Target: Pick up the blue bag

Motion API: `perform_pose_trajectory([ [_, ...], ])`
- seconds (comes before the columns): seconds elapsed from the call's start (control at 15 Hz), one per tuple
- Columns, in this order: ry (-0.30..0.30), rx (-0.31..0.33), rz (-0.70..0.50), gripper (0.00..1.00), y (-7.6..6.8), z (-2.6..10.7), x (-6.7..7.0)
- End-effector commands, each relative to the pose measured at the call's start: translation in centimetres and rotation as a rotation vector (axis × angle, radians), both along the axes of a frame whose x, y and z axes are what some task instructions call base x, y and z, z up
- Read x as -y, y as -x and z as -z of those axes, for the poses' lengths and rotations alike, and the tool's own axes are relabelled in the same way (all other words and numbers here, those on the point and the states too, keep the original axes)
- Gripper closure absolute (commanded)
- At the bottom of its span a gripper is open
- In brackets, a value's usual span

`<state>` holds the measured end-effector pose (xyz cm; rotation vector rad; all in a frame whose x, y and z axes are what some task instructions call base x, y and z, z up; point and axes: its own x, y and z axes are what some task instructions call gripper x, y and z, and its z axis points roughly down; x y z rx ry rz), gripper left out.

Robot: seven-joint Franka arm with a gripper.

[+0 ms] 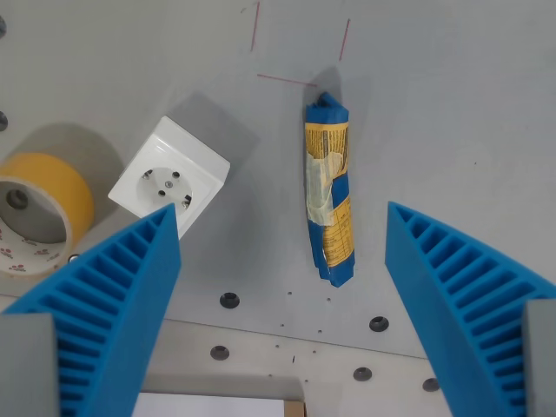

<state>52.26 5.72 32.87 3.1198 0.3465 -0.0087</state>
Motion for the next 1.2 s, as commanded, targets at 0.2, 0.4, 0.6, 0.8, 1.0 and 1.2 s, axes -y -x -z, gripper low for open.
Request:
perform_pose_trajectory([
  [0.2,0.0,0.003,0.005,0.0,0.0,0.0,0.0],
  [0.4,-0.002,0.005,0.028,0.0,0.3,0.7,0.4],
  [0.6,-0.006,0.03,0.068,0.0,0.8,2.2,1.2],
  [0.8,-0.012,0.058,0.107,0.0,1.7,3.8,2.4],
  [1.0,-0.016,0.071,0.135,0.0,2.8,5.3,3.8],
  [1.2,-0.019,0.08,0.149,0.0,3.9,6.9,5.3],
])
